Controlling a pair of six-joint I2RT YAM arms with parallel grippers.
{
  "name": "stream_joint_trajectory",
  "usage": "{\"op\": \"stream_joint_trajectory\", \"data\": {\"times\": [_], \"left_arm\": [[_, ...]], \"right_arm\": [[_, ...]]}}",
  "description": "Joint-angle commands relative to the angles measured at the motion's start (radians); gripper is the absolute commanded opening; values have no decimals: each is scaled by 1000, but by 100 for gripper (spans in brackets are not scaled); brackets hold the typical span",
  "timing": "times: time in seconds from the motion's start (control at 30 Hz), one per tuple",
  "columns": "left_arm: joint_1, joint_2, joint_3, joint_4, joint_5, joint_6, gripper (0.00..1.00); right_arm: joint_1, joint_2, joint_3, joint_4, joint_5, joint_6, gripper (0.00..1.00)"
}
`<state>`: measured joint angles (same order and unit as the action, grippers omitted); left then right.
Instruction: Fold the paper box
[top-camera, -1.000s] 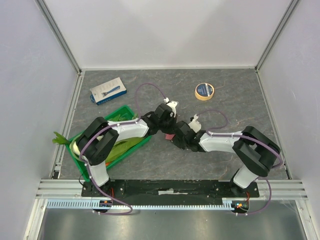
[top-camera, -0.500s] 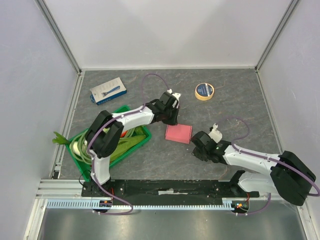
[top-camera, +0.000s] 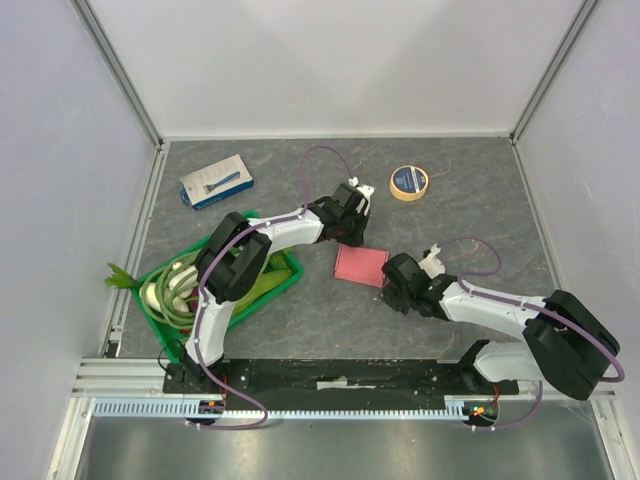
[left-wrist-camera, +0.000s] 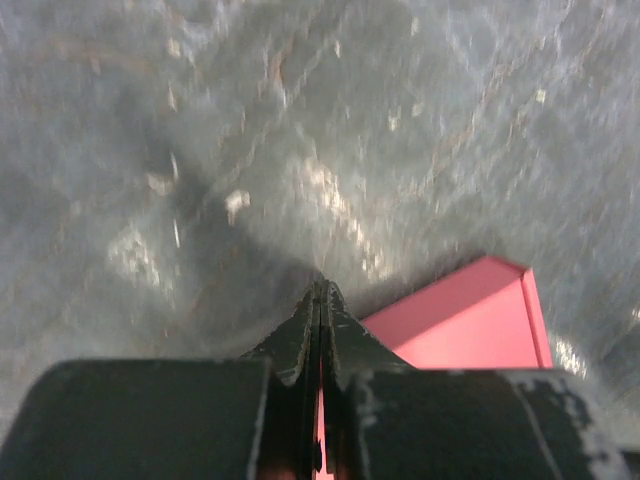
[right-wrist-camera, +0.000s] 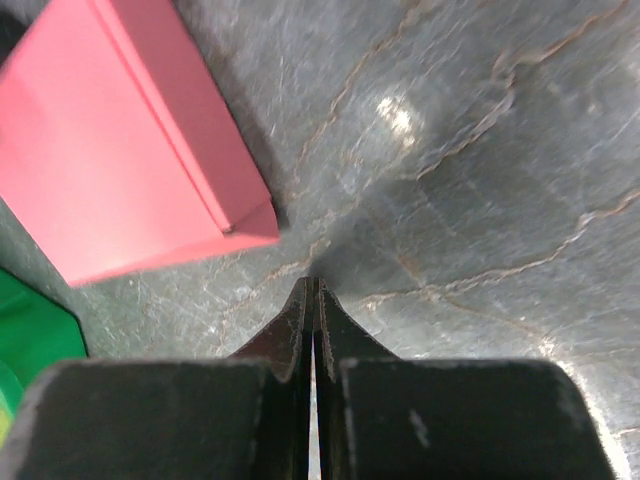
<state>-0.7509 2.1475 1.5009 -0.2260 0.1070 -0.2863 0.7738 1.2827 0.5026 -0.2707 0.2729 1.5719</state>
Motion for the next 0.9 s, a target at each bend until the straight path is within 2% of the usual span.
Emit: {"op": "stream_joint_trajectory", "data": {"times": [0.0,0.07,0.13,0.23,0.5,0.67,0.8,0.87], "left_arm": [[-19,-118,-154,-6,8,-14,2],[-19,-191,-185,5,14,-28,2],[-18,-205,-148,7,49,-22,4],[-19,-160,-69,-7,66,9,6],[-18,38,56,-110,-30,22,4],[-30,72,32,-105,-39,15,2],[-48,52,-7,-98,-67,4,2],[-56,43,-22,-95,-78,-1,2]], "right_arm": [[-59,-6,-24,-53,40,-10,0],[-96,-14,-45,-55,29,-19,0],[-113,-19,-52,-51,26,-33,0],[-126,-26,-42,-45,15,-49,0],[-166,-23,-33,-64,28,-99,0],[-166,-9,-21,-67,-18,-110,0],[-166,-68,-16,-177,2,-119,0],[-163,-83,-30,-170,-52,-124,0]]}}
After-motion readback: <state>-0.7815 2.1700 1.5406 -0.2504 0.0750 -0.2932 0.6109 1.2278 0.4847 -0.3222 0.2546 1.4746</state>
